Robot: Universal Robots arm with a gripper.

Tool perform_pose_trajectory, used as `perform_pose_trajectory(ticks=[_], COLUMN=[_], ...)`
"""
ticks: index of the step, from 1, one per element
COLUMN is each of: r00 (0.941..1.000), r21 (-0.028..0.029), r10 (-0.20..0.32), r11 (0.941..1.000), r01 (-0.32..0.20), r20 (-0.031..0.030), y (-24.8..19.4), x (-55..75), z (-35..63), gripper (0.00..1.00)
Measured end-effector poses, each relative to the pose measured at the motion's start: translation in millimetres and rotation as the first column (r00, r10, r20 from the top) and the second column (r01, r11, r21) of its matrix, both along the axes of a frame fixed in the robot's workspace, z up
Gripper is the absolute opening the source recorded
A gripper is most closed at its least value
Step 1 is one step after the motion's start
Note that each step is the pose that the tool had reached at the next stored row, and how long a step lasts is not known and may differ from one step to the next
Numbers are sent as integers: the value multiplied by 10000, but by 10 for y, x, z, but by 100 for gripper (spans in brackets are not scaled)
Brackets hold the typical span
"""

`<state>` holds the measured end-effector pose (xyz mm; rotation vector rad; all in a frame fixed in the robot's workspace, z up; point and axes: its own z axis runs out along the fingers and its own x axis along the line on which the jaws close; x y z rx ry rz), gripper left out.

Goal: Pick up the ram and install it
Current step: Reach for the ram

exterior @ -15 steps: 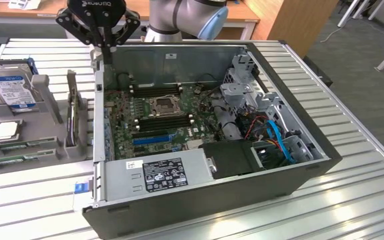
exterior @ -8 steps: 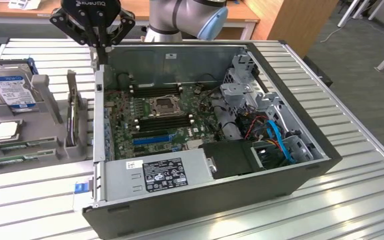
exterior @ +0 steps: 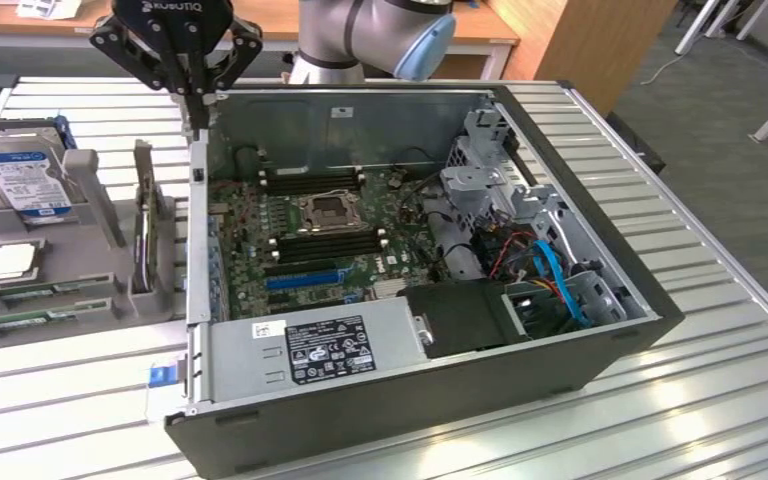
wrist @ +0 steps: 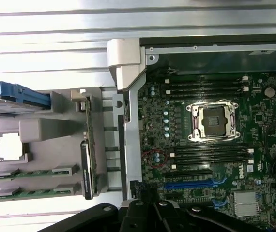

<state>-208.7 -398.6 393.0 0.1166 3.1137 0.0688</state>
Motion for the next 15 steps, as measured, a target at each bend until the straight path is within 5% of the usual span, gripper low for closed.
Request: perform_pose_trajectory(ticks=[15], r00=[10000], r21=[0], r10=[0], r11=[10000], r01=[0], r20=[0], y=[2], x=[-178], z=[-2], gripper=[10])
